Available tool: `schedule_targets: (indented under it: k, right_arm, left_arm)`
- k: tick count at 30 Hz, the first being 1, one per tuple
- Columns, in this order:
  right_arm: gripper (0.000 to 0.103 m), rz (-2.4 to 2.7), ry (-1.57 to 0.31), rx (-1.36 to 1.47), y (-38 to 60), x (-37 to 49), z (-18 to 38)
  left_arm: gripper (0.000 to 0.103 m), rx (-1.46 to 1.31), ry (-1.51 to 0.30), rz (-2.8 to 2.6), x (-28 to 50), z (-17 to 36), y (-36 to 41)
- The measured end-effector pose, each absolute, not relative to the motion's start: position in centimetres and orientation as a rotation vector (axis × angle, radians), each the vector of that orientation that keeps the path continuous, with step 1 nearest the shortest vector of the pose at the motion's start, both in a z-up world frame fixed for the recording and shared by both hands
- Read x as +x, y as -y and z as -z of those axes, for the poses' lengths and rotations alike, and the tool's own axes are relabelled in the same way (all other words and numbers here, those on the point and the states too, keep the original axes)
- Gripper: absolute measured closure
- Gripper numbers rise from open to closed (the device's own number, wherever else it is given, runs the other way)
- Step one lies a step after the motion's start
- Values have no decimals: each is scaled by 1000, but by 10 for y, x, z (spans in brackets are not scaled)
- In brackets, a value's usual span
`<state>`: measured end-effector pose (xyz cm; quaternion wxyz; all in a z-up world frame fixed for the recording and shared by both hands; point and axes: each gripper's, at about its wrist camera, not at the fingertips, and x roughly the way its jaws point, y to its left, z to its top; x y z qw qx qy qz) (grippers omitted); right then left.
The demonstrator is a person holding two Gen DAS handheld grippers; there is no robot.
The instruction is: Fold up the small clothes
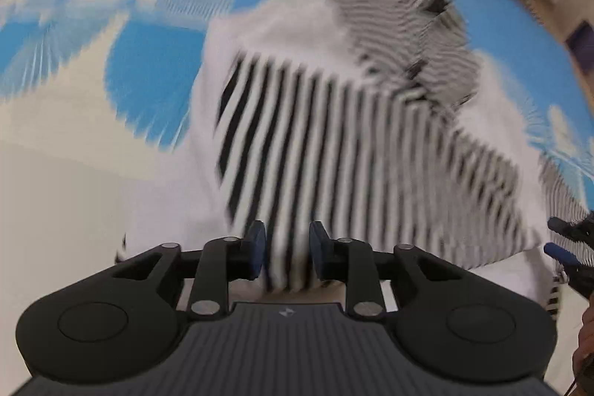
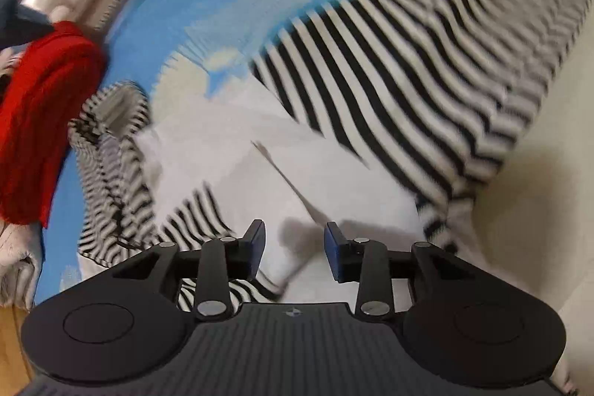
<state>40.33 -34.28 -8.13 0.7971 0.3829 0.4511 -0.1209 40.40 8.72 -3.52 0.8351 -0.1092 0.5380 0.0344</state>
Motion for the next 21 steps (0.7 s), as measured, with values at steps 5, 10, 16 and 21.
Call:
schedule_targets:
  k: [5, 10, 16, 21]
  right_arm:
    - [65, 263, -925, 738, 356, 393, 59]
    - [64, 308, -906, 706, 379, 386, 52]
    - [64, 400, -875, 696, 432, 366, 55]
    - [64, 509, -870, 744, 489, 349, 69]
  left_arm:
    - [57, -146, -1061, -32, 402, 12, -49]
    - [54, -126, -1030, 18, 400, 4, -17]
    - [52, -91, -1021, 60, 397, 0, 10]
    - [52, -59, -1028, 74, 397, 5, 26]
